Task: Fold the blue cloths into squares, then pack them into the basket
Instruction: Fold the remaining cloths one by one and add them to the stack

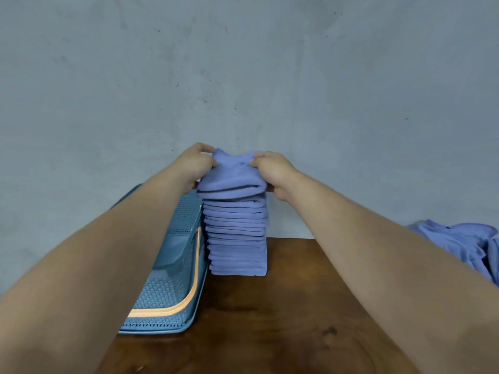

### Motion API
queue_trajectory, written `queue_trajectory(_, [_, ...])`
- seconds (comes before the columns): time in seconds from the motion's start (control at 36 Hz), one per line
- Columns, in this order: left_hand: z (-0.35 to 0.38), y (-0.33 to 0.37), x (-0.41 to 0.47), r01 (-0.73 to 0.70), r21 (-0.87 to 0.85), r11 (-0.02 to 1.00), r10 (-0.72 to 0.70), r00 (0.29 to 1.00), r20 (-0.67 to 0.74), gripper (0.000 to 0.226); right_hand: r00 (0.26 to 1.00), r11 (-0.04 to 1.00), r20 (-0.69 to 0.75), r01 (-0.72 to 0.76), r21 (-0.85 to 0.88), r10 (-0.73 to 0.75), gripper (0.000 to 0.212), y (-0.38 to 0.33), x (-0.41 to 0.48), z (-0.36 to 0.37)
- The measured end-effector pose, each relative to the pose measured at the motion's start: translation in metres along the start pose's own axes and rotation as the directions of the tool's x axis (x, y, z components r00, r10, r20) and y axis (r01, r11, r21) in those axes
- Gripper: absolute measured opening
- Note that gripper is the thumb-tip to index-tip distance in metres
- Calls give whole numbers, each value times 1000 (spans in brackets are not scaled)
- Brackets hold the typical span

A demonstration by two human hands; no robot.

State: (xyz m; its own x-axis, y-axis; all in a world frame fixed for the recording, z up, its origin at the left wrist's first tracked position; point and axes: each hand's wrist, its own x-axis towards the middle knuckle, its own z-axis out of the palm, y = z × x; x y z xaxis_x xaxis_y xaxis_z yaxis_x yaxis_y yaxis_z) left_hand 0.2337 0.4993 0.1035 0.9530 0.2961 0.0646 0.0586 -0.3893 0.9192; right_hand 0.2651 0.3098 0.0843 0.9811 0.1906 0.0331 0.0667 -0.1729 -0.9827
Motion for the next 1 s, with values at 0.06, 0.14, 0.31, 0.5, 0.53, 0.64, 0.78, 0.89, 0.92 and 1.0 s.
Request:
queue_trajectory(0.06, [4, -15, 10, 13, 19, 1000, -14, 1000, 22, 30, 999, 999, -25, -28, -21, 28, 23, 9, 11, 3])
queue_trajectory(0.14, [8, -27, 19, 37, 4, 999, -37, 999, 32, 25, 994, 996, -69, -89, -6, 88, 20, 14, 24, 5])
queue_trajectory(0.31, [6, -34, 30, 133, -3, 991, -132, 984, 116, 25, 984, 989, -97, -146, 9, 146, 17, 23, 41, 8])
queue_trajectory(0.5, [-4, -31, 18, 133, 27, 991, -135, 966, 220, 28, 989, 982, -81, -133, -137, 123, 19, 36, 50, 8])
queue_trajectory(0.53, [-3, -32, 17, 113, 39, 993, -119, 970, 214, 30, 993, 982, -73, -108, -153, 98, 20, 38, 51, 7])
queue_trajectory(0.64, [3, -40, 14, 48, 101, 994, -60, 991, 119, 30, 999, 967, -30, -31, -252, 24, 11, 38, 45, 6])
queue_trajectory(0.78, [4, -45, 2, -53, 282, 958, 45, 998, 36, 29, 1000, 962, 3, 8, -273, -7, 20, 35, 27, -6])
queue_trajectory(0.89, [1, -42, -20, -140, 558, 818, 167, 986, 3, 31, 996, 974, -30, 72, -214, -80, 38, 40, 11, -27])
queue_trajectory(0.92, [1, -41, -26, -154, 631, 760, 214, 977, -20, 30, 994, 971, -39, 94, -221, -105, 40, 39, 4, -32])
queue_trajectory(1.0, [7, -38, -50, -212, 754, 621, 383, 922, -56, 29, 988, 964, -42, 135, -228, -148, 41, 38, -18, -49])
